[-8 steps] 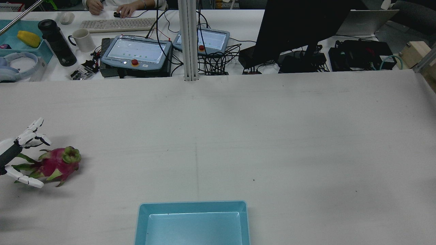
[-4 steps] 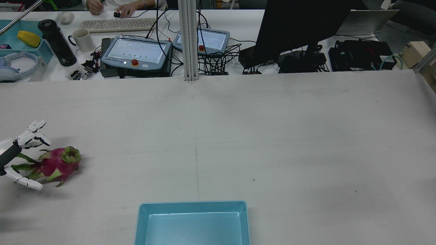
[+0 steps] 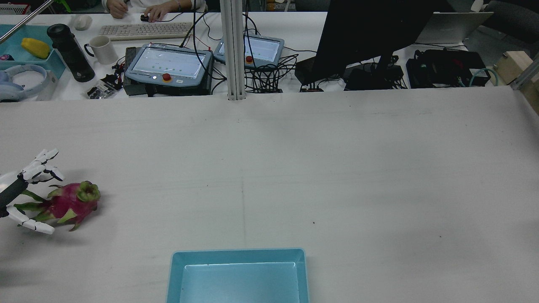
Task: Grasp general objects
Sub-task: 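Close the left hand tighter on the dragon fruit and secure the grip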
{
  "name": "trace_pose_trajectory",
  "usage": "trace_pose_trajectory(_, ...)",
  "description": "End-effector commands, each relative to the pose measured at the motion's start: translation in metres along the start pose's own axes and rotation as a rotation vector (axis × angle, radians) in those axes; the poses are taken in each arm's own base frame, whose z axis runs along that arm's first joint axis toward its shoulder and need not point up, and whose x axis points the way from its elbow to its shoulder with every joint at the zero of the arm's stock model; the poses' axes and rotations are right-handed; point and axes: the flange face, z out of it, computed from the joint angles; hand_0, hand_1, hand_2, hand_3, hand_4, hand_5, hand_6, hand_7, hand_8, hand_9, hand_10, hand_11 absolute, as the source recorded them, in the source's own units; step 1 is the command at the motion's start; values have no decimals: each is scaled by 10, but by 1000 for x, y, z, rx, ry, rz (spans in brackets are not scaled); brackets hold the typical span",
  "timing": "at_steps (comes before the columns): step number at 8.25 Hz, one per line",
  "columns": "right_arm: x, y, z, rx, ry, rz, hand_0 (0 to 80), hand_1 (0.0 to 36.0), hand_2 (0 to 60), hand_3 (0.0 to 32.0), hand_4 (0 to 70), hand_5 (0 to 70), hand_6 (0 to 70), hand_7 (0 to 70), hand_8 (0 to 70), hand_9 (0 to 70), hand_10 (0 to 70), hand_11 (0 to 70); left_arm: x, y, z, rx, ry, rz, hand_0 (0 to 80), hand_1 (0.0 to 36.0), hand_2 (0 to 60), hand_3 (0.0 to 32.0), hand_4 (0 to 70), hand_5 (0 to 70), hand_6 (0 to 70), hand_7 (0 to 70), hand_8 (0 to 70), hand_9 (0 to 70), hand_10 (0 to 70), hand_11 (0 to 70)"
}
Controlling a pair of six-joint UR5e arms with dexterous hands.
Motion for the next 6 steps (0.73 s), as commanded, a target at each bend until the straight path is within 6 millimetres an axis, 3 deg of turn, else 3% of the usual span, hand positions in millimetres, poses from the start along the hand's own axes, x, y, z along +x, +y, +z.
trace_pose_trajectory(1,0,0,0,0,0,0,0,0,0,0,0,0,0,0,0,0,0,0,-4,3,2,12,-31,45,488,186,172,24,0,56,0,45,0,0,12,39)
trace_pose_trajectory(2,0,0,0,0,0,0,0,0,0,0,0,0,0,0,0,0,0,0,8,20,22,35,-38,120,537,242,176,62,0,10,0,30,0,0,1,30)
trace_pose_trajectory(3,0,0,0,0,0,0,0,0,0,0,0,0,0,0,0,0,0,0,14,36,40,37,-45,184,535,239,156,96,0,0,0,19,0,0,0,21)
trace_pose_trajectory(4,0,0,0,0,0,0,0,0,0,0,0,0,0,0,0,0,0,0,16,39,39,56,-47,250,539,245,170,102,0,0,0,21,0,0,0,14)
trace_pose_trajectory(6,0,0,0,0,0,0,0,0,0,0,0,0,0,0,0,0,0,0,6,47,44,104,-134,310,543,243,142,106,0,0,0,22,0,0,0,14)
